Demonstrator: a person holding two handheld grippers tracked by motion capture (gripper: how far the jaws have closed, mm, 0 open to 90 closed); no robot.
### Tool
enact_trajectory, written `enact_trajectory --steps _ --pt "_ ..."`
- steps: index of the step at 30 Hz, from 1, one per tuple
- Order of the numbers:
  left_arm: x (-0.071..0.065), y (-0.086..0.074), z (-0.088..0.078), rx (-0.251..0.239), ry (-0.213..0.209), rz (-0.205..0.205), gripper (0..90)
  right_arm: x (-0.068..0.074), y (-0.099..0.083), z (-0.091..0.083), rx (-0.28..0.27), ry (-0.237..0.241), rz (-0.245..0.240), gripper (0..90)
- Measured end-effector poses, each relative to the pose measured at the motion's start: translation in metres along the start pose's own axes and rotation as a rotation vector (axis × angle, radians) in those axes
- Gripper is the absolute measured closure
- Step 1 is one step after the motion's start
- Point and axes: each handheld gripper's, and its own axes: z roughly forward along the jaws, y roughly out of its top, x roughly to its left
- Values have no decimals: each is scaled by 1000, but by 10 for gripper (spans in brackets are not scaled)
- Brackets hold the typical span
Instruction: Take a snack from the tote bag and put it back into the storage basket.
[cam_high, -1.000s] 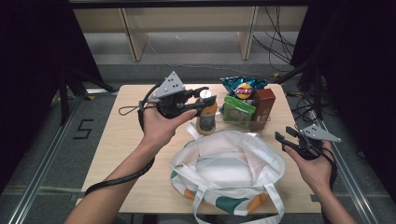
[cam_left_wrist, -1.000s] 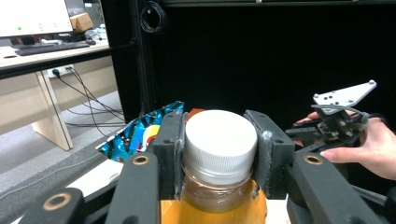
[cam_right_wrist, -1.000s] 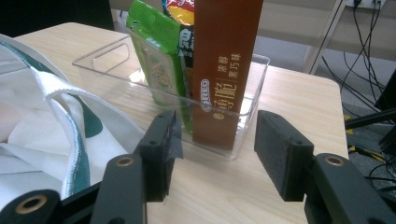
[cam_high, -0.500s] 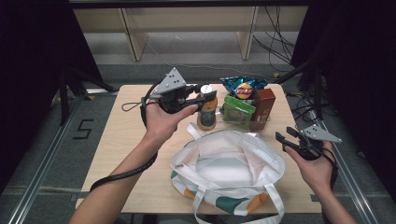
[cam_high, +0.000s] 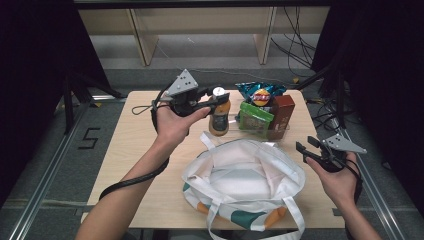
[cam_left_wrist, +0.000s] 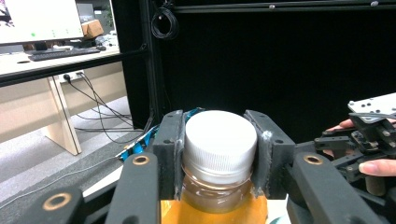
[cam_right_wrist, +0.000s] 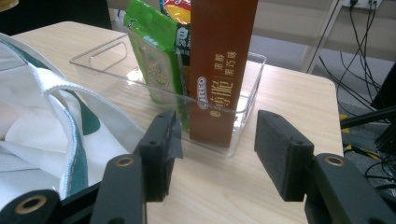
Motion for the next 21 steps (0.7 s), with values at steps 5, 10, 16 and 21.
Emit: enact_trajectory --steps 5,10,16,21 --pt "4 -3 4 4 2 -1 588 3 -1 -2 0 0 52 495" --pt "7 -6 9 3 -4 -2 588 4 -2 -4 -4 -1 66 495" --pt "10 -7 14 -1 -6 -3 588 1 -4 -6 -5 -22 42 495" --pt "12 -8 17 -1 -9 -1 588 -3 -4 -8 4 3 -3 495"
